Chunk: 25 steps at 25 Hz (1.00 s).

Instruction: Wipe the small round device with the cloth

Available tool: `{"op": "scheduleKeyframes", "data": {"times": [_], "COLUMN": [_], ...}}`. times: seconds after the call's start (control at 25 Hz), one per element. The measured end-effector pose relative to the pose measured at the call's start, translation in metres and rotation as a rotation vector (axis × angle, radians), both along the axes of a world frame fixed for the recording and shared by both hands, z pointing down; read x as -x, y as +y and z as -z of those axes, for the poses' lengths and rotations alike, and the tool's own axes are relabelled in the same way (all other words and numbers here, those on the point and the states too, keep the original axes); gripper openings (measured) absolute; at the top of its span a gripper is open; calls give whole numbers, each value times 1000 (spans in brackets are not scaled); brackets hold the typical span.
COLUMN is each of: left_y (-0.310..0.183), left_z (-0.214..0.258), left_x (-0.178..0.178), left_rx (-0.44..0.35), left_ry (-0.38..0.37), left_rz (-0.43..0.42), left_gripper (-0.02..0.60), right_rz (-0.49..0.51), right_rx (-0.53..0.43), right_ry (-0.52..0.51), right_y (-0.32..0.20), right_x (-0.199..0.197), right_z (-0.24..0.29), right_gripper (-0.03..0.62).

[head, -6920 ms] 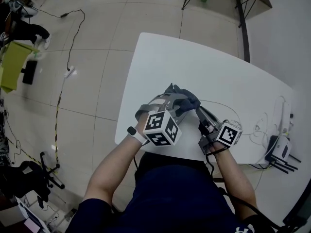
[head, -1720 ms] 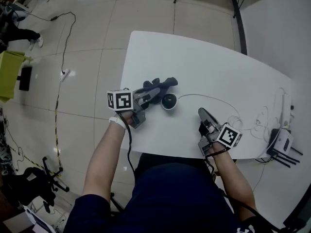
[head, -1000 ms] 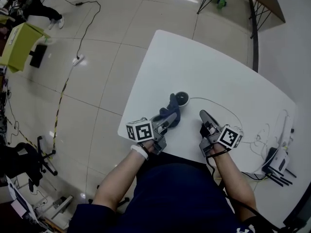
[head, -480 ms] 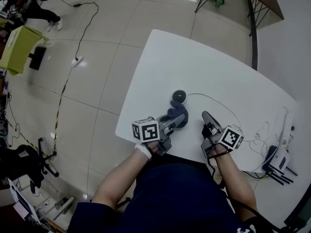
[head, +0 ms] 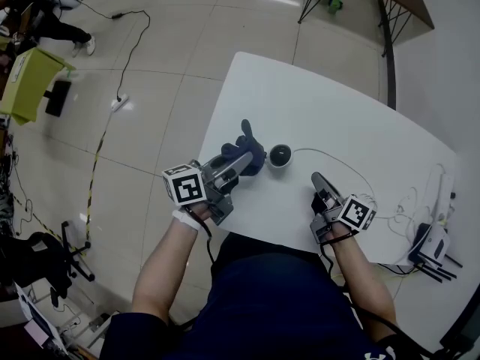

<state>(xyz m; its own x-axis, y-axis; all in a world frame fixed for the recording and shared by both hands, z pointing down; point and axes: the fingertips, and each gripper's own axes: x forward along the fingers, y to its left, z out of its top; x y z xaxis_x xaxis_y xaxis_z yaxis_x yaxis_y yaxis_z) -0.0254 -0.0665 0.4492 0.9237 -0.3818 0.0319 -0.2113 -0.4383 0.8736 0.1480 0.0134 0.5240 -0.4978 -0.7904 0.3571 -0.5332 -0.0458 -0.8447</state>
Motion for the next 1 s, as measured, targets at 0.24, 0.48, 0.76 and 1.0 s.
{"op": "scheduleKeyframes", "data": {"times": [0.24, 0.48, 0.76, 1.0], "left_y": [-15, -44, -56, -49], "left_z": [39, -11, -68, -90], "left_x": [-59, -86, -101, -98], "left_rx": [-229, -125, -51, -12], "left_ry": [-55, -71, -166, -203], "left_rz": [-321, -502, -619, -643], "left_gripper": [101, 101, 100, 100], "right_rz": [-35, -134, -245, -269], "right_rx": [1, 10, 41, 37], "right_ry": [23, 14, 11, 5], "right_y": [3, 13, 37, 41], "right_x": [0, -11, -30, -36], "right_z": [5, 4, -7, -9], "right_gripper": [21, 21, 21, 21]}}
